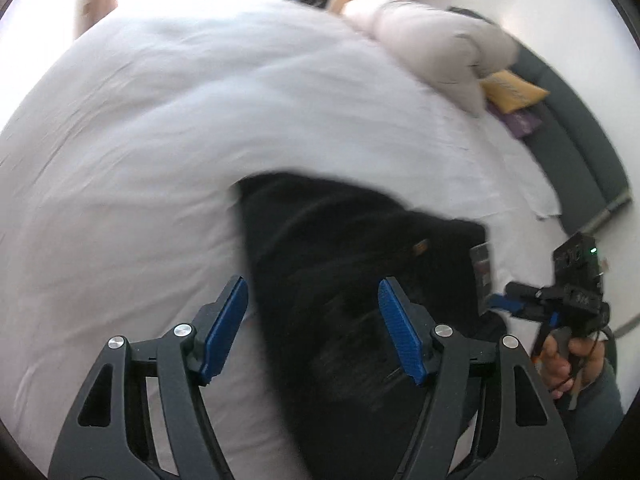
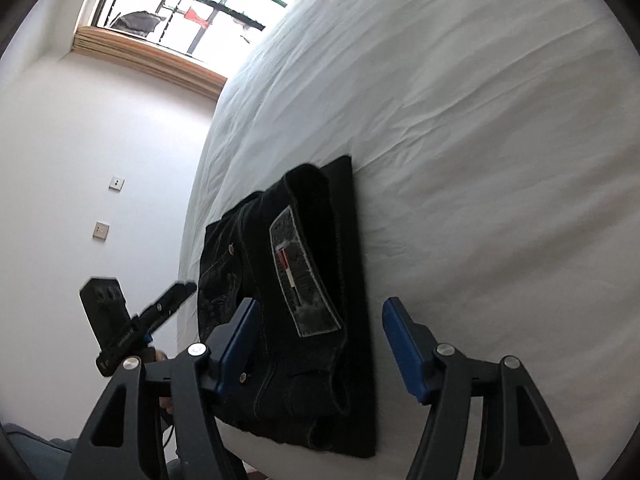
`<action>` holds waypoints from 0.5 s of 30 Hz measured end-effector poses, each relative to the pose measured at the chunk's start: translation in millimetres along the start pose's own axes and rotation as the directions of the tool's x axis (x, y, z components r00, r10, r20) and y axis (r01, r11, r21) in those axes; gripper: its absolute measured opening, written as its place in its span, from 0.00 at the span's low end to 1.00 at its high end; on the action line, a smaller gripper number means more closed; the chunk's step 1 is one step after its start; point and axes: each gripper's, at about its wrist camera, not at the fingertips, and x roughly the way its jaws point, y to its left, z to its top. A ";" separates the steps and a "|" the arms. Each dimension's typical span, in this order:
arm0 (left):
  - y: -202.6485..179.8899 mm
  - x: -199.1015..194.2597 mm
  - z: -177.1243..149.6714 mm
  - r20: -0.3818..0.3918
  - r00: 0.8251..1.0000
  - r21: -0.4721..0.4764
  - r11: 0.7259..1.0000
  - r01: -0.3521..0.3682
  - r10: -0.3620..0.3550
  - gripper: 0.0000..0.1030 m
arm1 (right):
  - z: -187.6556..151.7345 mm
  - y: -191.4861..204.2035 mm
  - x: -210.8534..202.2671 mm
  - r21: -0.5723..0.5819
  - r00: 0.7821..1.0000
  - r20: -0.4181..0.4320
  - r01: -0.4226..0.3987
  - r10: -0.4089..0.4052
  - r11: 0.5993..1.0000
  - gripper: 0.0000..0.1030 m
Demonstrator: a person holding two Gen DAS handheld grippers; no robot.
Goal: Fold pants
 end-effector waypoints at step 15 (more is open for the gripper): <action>-9.7 47.6 -16.9 -0.171 0.985 0.049 0.998 -0.024 0.032 0.67 | 5.2 21.1 40.4 -0.048 0.996 -0.066 0.064 -0.067 0.997 0.59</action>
